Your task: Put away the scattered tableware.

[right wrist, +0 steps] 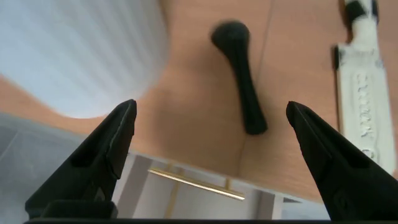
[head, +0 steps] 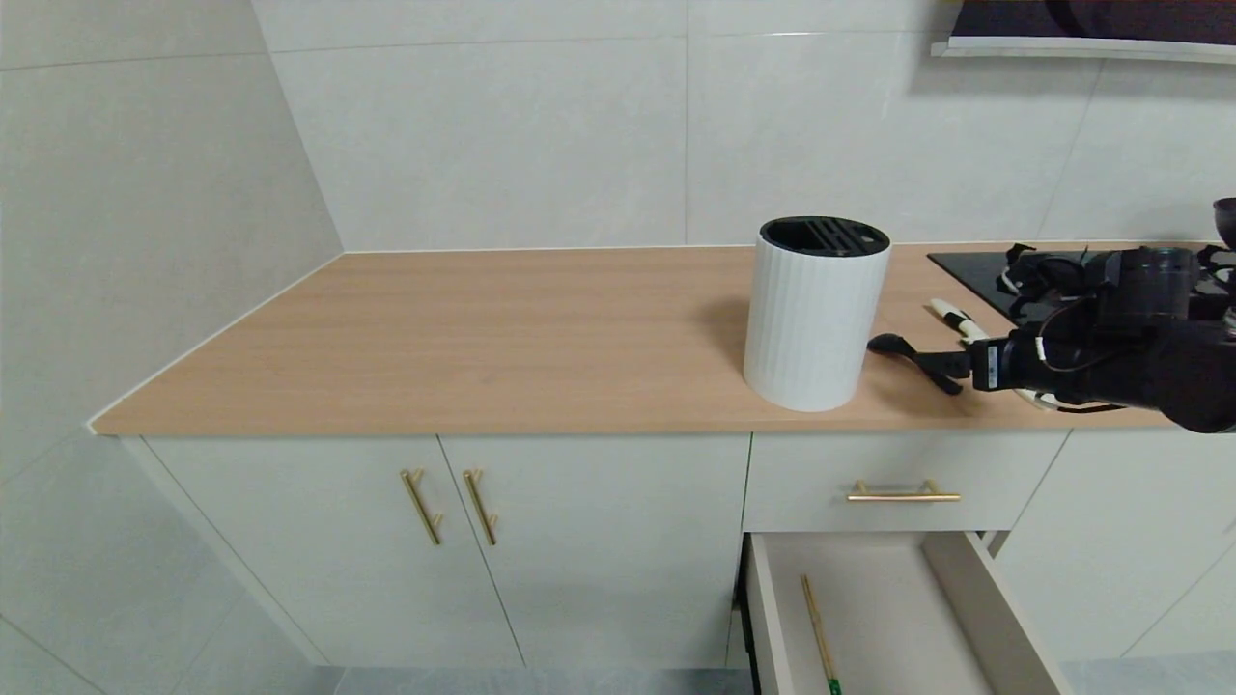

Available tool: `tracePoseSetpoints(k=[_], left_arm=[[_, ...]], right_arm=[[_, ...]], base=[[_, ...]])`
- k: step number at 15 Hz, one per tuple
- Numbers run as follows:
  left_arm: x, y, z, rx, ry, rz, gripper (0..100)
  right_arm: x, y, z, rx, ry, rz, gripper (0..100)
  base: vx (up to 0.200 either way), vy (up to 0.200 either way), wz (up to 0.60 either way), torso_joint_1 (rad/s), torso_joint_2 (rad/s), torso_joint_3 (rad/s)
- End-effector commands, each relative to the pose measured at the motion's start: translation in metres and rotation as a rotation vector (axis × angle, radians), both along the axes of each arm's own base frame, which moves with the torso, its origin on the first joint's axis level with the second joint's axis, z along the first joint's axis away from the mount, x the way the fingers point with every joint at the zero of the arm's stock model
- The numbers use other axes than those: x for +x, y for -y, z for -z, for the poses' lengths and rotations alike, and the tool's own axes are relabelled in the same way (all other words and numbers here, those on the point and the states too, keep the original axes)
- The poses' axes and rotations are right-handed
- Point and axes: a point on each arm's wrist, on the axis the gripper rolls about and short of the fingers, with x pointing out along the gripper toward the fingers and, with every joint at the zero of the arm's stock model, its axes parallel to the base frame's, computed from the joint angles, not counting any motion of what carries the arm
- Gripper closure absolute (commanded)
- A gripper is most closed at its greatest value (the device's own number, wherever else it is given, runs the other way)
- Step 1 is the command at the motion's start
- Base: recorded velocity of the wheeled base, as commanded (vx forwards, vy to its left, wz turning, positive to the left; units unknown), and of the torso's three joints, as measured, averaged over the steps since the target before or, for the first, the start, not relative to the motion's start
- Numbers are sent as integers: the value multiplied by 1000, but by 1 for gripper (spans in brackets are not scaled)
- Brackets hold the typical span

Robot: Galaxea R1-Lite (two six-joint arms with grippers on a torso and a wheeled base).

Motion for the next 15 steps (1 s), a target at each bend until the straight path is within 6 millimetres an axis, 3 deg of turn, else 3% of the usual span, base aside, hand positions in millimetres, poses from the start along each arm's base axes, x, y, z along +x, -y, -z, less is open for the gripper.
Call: tracePoseSetpoints(k=[1,7,15], left_arm=[[0,0,0,0,0,0,0],[0,0,0,0,0,0,0],[0,0,0,0,0,0,0]], right_arm=[[12,7,17,2,-32,16,0],[38,12,50,-6,-24,37,0],[45,10,58,-24,-14,75,0]], base=[[0,0,0,0,0,0],[0,0,0,0,0,0],[0,0,0,0,0,0]])
